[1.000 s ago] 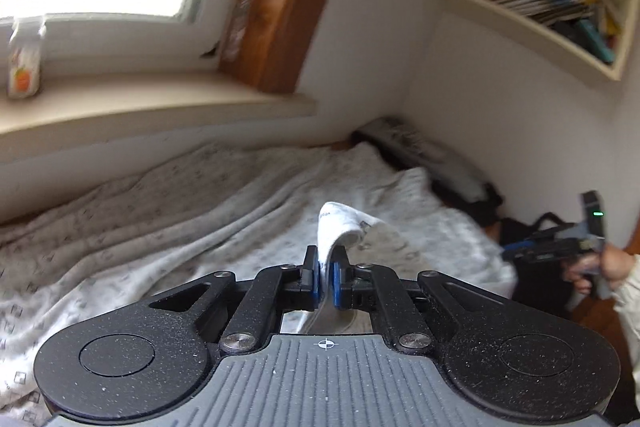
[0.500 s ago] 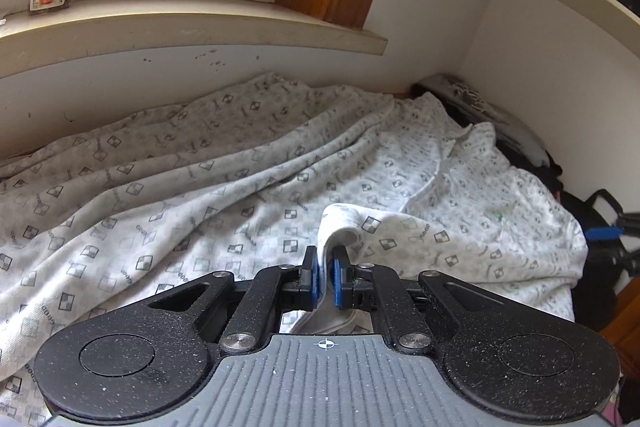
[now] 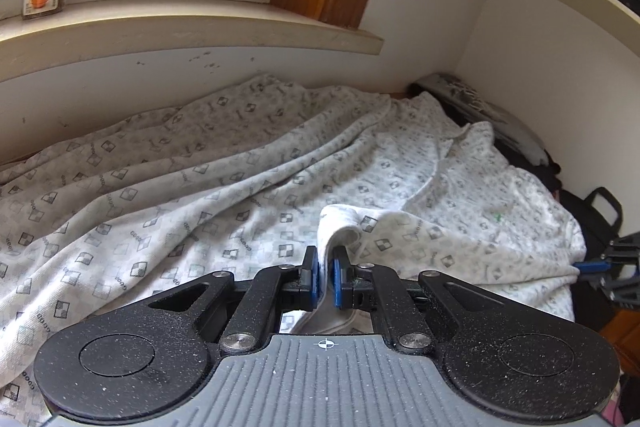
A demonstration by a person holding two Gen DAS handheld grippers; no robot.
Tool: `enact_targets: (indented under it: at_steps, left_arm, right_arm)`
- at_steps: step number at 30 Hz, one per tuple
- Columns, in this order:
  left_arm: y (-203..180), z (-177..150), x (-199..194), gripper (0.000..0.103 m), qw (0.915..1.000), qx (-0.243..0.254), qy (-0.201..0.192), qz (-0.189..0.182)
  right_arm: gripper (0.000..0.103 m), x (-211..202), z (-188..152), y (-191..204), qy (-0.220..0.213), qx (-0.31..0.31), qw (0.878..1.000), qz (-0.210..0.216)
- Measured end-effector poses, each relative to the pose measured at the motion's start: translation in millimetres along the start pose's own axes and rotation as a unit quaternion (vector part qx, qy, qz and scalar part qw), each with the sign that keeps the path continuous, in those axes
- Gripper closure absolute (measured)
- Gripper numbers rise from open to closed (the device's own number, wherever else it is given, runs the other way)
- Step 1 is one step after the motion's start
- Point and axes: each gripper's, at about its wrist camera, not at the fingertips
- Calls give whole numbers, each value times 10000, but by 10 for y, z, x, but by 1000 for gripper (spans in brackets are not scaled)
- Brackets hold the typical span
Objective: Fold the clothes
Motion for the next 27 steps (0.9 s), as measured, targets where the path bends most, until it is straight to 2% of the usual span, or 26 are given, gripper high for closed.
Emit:
enact_targets:
  at_steps: [4, 7, 8, 10, 13, 15, 16, 17, 19, 20, 22, 24, 27]
  left_arm:
    - [-68, 87, -180, 96, 9988, -56, -347, -328]
    - [-120, 204, -325, 96, 9967, -128, -661, -452]
    - [-114, 248, -321, 96, 9968, -137, -690, -370]
    - [-57, 301, -214, 96, 9981, -164, -591, -43]
    - [31, 255, -29, 95, 9987, -147, -313, 380]
    - [81, 187, 55, 94, 9978, -106, -154, 634]
    - [112, 152, 63, 93, 9974, -110, -118, 698]
    - [149, 117, 40, 92, 9974, -139, -124, 702]
    - [189, 78, -19, 90, 9972, -154, -156, 714]
    - [196, 68, -53, 86, 9972, -141, -176, 710]
    - [179, 63, -114, 60, 9973, -50, -224, 702]
    - [137, 54, -171, 50, 9974, 55, -256, 679]
    - [20, -3, -205, 43, 9981, 167, -257, 535]
  right_arm:
    - [102, -215, 134, -174, -222, -46, 9994, -260]
    - [102, -385, 303, -379, -589, 241, 9969, -471]
    - [102, -361, 355, -429, -695, 391, 9950, -596]
    - [100, -144, 432, -441, -600, 513, 9919, -998]
    - [100, 136, 483, -343, -346, 228, 9934, -1070]
    - [94, 154, 473, -352, -332, 280, 9938, -1028]
    - [86, 133, 451, -375, -332, 306, 9934, -1052]
    - [77, 113, 430, -397, -331, 331, 9931, -1076]
    - [71, 64, 353, -467, -301, 446, 9928, -1072]
    - [70, 34, 305, -512, -281, 547, 9923, -1071]
    - [69, -34, 202, -616, -237, 820, 9903, -1094]
    - [69, -85, 87, -717, -217, 1143, 9885, -968]
    - [68, -92, -68, -765, -78, 1293, 9891, -697]
Point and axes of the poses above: each gripper's, at about its wrist camera, not at the fingertips, and x roughly the way its jaws point, y to its left, z to its top, and after that the axes turned 6 degrees about -z, right-handed
